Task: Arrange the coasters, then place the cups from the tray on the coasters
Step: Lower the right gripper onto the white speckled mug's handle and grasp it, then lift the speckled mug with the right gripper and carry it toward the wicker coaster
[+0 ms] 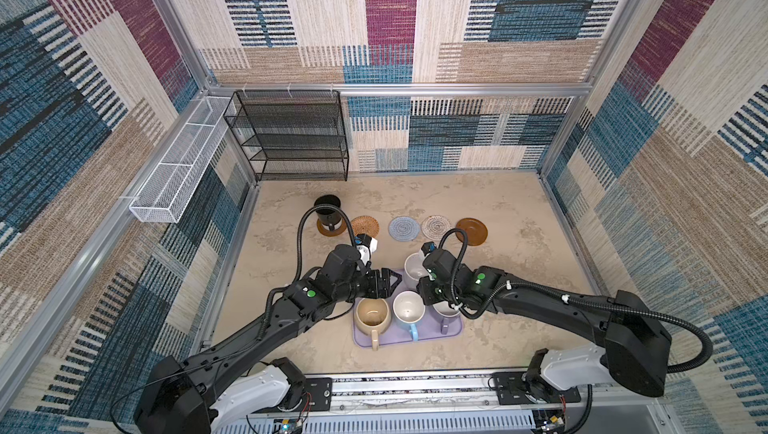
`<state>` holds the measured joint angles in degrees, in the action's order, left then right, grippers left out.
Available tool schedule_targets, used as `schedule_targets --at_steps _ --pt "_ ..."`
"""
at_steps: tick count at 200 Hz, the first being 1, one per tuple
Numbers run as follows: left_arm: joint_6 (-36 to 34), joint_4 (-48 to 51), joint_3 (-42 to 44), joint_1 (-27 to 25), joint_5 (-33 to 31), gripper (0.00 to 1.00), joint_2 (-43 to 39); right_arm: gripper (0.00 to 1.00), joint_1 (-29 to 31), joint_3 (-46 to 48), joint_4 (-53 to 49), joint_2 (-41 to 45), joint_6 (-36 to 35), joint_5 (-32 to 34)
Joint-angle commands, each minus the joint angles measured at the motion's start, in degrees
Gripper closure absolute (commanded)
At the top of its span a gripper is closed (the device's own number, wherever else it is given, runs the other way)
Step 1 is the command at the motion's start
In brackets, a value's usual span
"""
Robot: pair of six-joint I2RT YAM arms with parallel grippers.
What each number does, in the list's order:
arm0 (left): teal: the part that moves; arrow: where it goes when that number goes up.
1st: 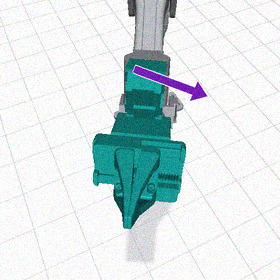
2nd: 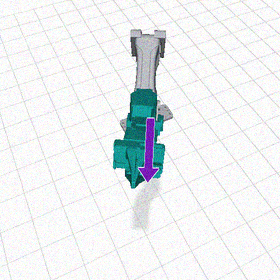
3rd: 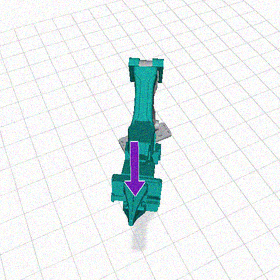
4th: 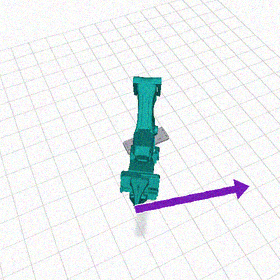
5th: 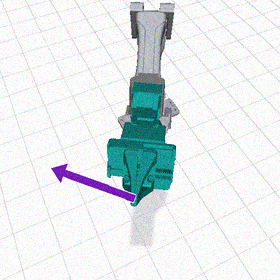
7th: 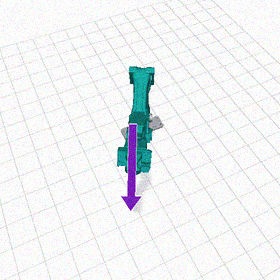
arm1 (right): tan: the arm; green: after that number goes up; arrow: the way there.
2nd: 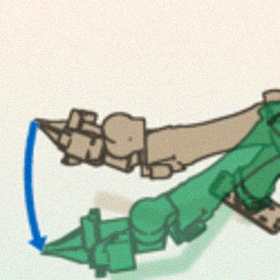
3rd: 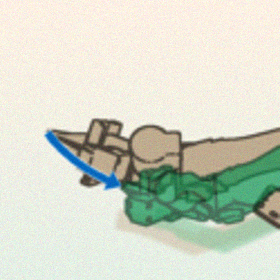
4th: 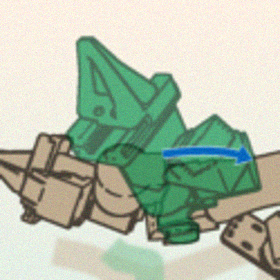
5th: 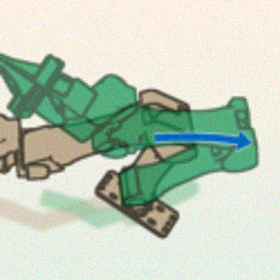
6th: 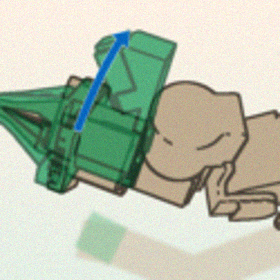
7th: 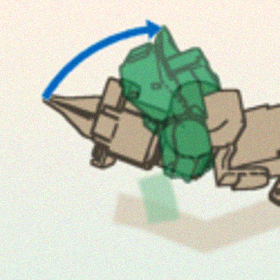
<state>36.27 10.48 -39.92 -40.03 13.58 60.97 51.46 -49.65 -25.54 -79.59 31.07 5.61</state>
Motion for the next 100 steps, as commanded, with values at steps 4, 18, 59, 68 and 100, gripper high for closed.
schedule_targets --at_steps 4,18,59,68,100 --pt "0.38 -1.73 0.40 -0.04 -0.93 0.18 0.09 0.70 -0.07 -0.62 -0.40 -0.64 0.13 4.85" --pt "0.38 -1.95 0.57 0.02 -1.10 0.18 0.16 0.71 -0.06 -0.44 0.47 -0.90 0.00 4.59" --pt "0.29 -1.87 0.74 -0.03 -1.13 0.18 -0.03 0.68 -0.05 -1.30 -0.04 -3.04 0.53 4.95" --pt "0.25 -1.88 0.81 -0.03 -1.19 0.18 -0.13 0.67 -0.06 -1.45 0.05 -3.35 0.51 4.94" --pt "0.30 -1.91 1.08 0.01 -1.45 0.18 -0.46 0.68 -0.07 -1.97 0.36 -3.64 0.23 5.02"
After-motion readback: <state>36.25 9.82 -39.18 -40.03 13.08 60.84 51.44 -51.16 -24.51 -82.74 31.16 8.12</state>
